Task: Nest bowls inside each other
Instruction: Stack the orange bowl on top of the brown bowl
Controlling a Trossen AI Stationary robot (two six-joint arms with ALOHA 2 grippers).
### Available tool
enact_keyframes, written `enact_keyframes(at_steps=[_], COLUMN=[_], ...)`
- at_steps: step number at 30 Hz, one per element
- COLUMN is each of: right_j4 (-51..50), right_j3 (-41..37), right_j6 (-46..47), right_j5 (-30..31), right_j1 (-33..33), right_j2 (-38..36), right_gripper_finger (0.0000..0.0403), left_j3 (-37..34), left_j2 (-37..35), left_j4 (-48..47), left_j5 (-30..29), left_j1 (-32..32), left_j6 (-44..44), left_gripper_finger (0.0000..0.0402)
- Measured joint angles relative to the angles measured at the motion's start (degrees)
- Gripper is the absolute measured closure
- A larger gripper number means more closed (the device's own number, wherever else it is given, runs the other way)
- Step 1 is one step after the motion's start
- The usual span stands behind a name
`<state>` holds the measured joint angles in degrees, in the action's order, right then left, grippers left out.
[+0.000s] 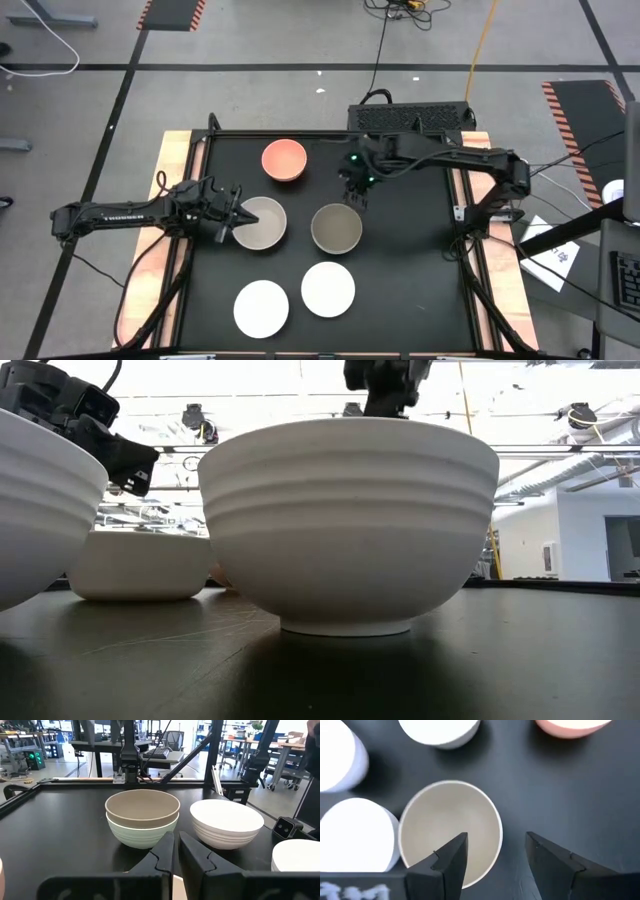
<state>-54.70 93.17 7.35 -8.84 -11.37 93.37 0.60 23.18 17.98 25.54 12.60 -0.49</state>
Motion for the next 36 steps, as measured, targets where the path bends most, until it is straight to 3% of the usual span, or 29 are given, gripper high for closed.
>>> enact_keyframes(at_steps=[22, 27, 33, 36], right_j4=[-4.8, -1.2, 10.2, 12.9], right_j3=[-1.6, -9.1, -21.6, -27.0], right_j6=[-2.0, -2.1, -1.6, -1.6], right_j5=[-0.1, 0.0, 1.2, 1.1], right_j1=[5.0, 6.9, 7.0, 7.0], right_j2=[-19.0, -26.6, -37.8, -43.2], right_gripper_finger=[0.0228, 0.0273, 0.0380, 0.0394], left_j3=[0.0, 0.0, 0.0, 0.0], left_j2=[0.0, 0.0, 0.0, 0.0], left_j4=[0.1, 0.1, 0.2, 0.3], left_j5=[0.0, 0.0, 0.0, 0.0], left_j1=[0.0, 0.0, 0.0, 0.0], left_j6=[0.0, 0.0, 0.0, 0.0], left_gripper_finger=[0.0378, 0.0378, 0.0378, 0.0378])
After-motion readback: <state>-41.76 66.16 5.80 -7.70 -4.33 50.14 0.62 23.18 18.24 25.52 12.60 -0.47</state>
